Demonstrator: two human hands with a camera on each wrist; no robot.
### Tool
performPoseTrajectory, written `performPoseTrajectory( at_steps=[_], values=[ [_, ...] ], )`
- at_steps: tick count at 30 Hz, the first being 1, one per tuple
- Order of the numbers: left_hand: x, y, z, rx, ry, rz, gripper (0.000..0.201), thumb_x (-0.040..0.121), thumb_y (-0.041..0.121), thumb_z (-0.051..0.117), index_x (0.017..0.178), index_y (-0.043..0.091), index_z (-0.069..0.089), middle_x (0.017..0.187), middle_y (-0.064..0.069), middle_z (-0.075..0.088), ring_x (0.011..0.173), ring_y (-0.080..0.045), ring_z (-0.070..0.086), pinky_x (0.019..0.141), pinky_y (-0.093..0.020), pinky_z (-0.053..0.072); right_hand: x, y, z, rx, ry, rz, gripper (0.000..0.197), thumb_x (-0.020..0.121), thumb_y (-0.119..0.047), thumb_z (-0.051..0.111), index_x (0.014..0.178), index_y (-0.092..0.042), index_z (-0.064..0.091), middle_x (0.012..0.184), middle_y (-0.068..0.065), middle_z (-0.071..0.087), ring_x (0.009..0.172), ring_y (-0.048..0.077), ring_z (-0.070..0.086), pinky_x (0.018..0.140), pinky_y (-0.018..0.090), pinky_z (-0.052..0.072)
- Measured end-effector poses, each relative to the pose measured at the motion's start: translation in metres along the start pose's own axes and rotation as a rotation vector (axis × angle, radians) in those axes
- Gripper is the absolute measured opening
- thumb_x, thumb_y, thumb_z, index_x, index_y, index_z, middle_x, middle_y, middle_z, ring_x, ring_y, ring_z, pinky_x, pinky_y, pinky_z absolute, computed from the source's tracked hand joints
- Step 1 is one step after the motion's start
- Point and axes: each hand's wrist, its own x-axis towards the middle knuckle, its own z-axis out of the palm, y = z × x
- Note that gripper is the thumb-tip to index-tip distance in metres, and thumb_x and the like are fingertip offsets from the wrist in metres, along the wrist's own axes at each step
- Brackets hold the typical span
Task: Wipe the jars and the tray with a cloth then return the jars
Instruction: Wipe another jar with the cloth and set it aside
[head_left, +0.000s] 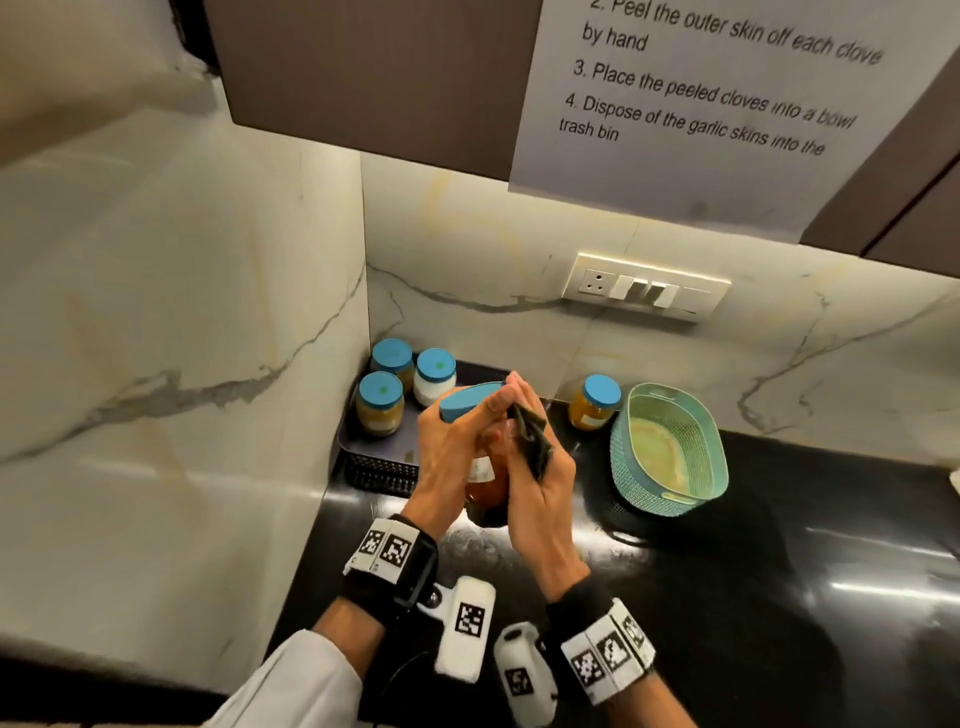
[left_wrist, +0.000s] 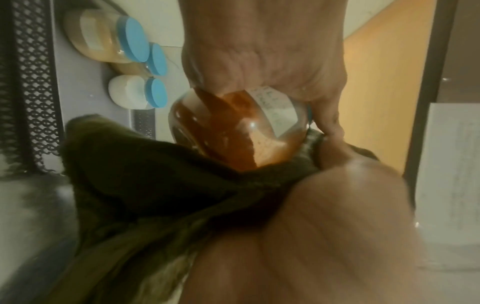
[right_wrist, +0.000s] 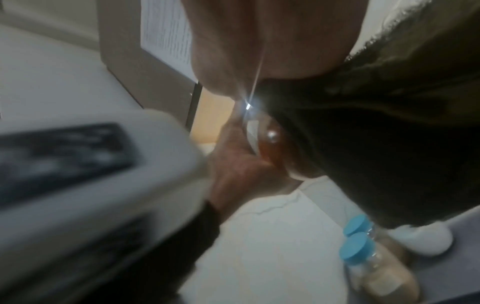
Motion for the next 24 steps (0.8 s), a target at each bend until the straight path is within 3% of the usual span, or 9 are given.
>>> performPoseTrajectory(
  at_steps=[5,8,10,13,15,17,20,22,24],
  values=[
    [0.000,0.007,0.015,0.048,0.056,0.055,0.060,0.063,0.043,0.097,0.106,0.008,0.075,0.097,-0.007,0.081,0.094,-0.027,0.078,0.081,-0.036,0.062,0.037,-0.024,-0.010,0.157,0.045,0.230,0.031,0.109,-0.028,0.050,0.132,-0.020,0.069,0.114,0.004,0.079,0.109,0.021,0.074,0.093,0.037,0.056],
    [-0.001,0.013,0.012,-0.022,0.065,0.035,0.063,0.066,0.047,0.093,0.104,0.001,0.073,0.094,-0.013,0.077,0.089,-0.032,0.072,0.090,-0.050,0.059,0.003,-0.019,0.002,0.061,0.040,0.025,0.041,0.107,-0.037,0.055,0.147,-0.026,0.057,0.140,0.004,0.066,0.134,0.027,0.061,0.110,0.050,0.051],
    [0.000,0.011,0.010,-0.024,0.063,0.022,0.067,0.069,0.053,0.091,0.103,-0.001,0.072,0.092,-0.014,0.075,0.086,-0.030,0.072,0.090,-0.051,0.059,-0.006,-0.009,0.002,-0.009,0.004,-0.063,0.041,0.106,-0.027,0.055,0.148,-0.030,0.055,0.153,0.002,0.056,0.145,0.024,0.049,0.118,0.053,0.042],
    [-0.009,0.016,0.017,0.024,0.078,0.038,0.061,0.061,0.051,0.092,0.102,0.009,0.074,0.093,-0.007,0.079,0.089,-0.026,0.077,0.087,-0.044,0.062,0.025,-0.028,-0.010,0.122,0.054,0.179,0.029,0.108,-0.026,0.054,0.132,-0.019,0.069,0.123,0.007,0.076,0.117,0.028,0.071,0.107,0.056,0.053],
    [-0.010,0.017,0.020,0.042,0.068,0.041,0.068,0.059,0.049,0.097,0.108,0.007,0.073,0.097,-0.008,0.080,0.094,-0.028,0.078,0.084,-0.039,0.063,0.030,-0.039,-0.014,0.125,0.054,0.221,0.026,0.109,-0.028,0.051,0.119,-0.024,0.074,0.106,0.004,0.080,0.101,0.023,0.077,0.098,0.052,0.058],
    [-0.007,0.022,0.018,0.003,0.069,0.033,0.072,0.059,0.048,0.095,0.110,0.001,0.073,0.100,-0.015,0.079,0.091,-0.031,0.077,0.084,-0.042,0.064,0.016,-0.042,-0.007,0.105,0.036,0.094,0.027,0.109,-0.031,0.050,0.124,-0.031,0.073,0.113,0.003,0.079,0.109,0.022,0.075,0.097,0.046,0.058],
    [-0.006,0.022,0.011,-0.036,0.075,0.002,0.073,0.063,0.049,0.093,0.110,-0.003,0.073,0.100,-0.021,0.077,0.088,-0.032,0.074,0.087,-0.047,0.062,-0.006,-0.023,0.000,0.042,-0.047,-0.085,0.041,0.107,-0.027,0.053,0.148,-0.032,0.054,0.152,0.006,0.057,0.144,0.027,0.050,0.117,0.053,0.043],
    [-0.009,0.021,0.013,-0.008,0.087,0.009,0.061,0.065,0.046,0.095,0.103,0.003,0.074,0.091,-0.012,0.078,0.085,-0.026,0.075,0.082,-0.041,0.062,0.008,-0.021,-0.004,0.105,-0.035,-0.004,0.039,0.108,-0.023,0.052,0.146,-0.029,0.058,0.147,0.009,0.061,0.140,0.029,0.055,0.117,0.055,0.043],
    [-0.013,0.020,0.018,0.049,0.089,0.032,0.058,0.064,0.044,0.090,0.106,0.008,0.073,0.095,-0.006,0.080,0.090,-0.025,0.078,0.084,-0.038,0.063,0.029,-0.030,-0.009,0.211,0.023,0.216,0.029,0.108,-0.024,0.053,0.131,-0.022,0.070,0.124,0.012,0.075,0.118,0.030,0.071,0.110,0.059,0.049]
  ],
)
